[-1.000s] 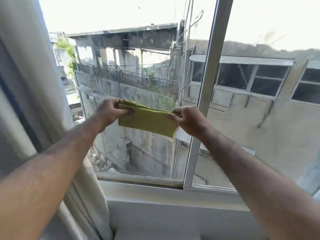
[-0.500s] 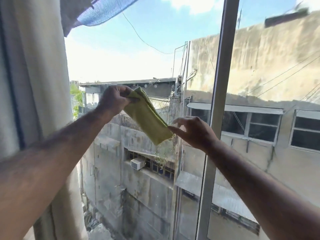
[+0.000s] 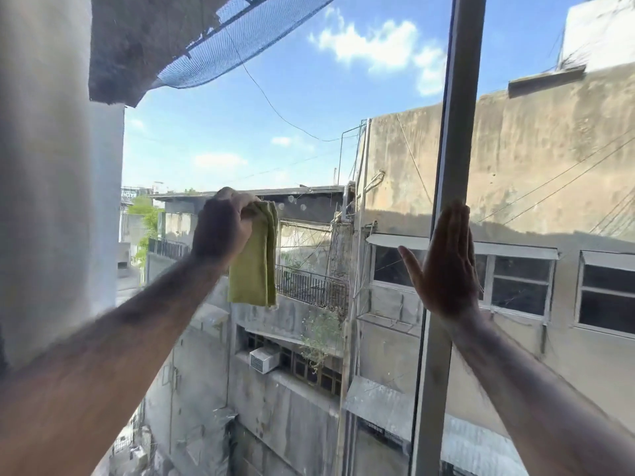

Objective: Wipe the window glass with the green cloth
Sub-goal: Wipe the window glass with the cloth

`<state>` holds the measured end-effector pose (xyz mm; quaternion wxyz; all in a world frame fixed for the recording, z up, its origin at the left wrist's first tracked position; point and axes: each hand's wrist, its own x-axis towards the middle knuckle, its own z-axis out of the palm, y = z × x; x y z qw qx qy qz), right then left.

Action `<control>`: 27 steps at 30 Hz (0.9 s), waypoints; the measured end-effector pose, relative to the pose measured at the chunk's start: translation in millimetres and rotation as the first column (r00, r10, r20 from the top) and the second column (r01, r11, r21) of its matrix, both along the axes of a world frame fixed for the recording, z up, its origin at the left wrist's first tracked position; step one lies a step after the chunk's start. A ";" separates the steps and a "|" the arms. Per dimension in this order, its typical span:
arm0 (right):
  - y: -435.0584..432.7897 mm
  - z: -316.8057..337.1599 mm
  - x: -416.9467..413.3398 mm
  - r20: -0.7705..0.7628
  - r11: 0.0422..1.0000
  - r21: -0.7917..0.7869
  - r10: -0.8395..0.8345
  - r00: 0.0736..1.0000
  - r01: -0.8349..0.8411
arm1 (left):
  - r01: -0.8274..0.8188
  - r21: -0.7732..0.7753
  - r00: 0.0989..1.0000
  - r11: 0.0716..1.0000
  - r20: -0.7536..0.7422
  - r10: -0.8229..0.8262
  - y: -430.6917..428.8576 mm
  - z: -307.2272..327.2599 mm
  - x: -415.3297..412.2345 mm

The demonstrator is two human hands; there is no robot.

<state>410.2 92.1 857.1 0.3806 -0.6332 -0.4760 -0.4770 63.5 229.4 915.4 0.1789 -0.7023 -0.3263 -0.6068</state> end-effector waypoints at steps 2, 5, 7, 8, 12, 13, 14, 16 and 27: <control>7.8 -2.3 3.6 -0.003 0.999 0.030 -0.015 1.000 0.015 | 0.048 0.005 0.999 0.999 0.025 -0.049 9.1 -16.3 8.7; 13.1 -5.5 8.0 0.013 0.998 0.064 -0.030 0.999 0.029 | 0.091 0.010 0.996 0.996 -0.013 -0.091 26.7 -58.4 13.6; 15.6 -9.4 13.7 0.061 0.994 0.086 -0.067 0.996 0.061 | 0.055 0.115 0.987 0.992 -0.158 -0.036 43.7 -82.7 13.8; 17.9 -11.3 16.2 0.093 0.992 0.098 -0.085 0.992 0.076 | 0.053 0.160 0.981 0.986 -0.195 -0.021 50.9 -89.8 14.7; 21.4 -13.1 22.8 0.134 0.983 0.149 -0.125 0.983 0.105 | -0.001 0.140 0.999 0.990 -0.037 0.006 55.0 -86.4 46.5; 22.3 -14.2 23.3 0.136 0.983 0.148 -0.125 0.983 0.105 | -0.021 0.101 0.999 0.995 0.050 0.016 50.9 -77.7 59.1; 23.5 -15.1 24.2 0.138 0.984 0.149 -0.123 0.983 0.102 | -0.035 0.052 0.988 0.998 0.149 0.027 45.5 -65.5 73.1; 25.2 -16.9 26.3 0.143 0.983 0.155 -0.121 0.982 0.098 | -0.049 -0.039 0.952 0.998 0.302 0.059 32.3 -40.4 105.0; 27.3 -19.4 29.6 0.166 0.985 0.162 -0.087 0.982 0.059 | -0.144 0.252 0.981 0.957 -0.091 0.172 46.0 -76.6 106.2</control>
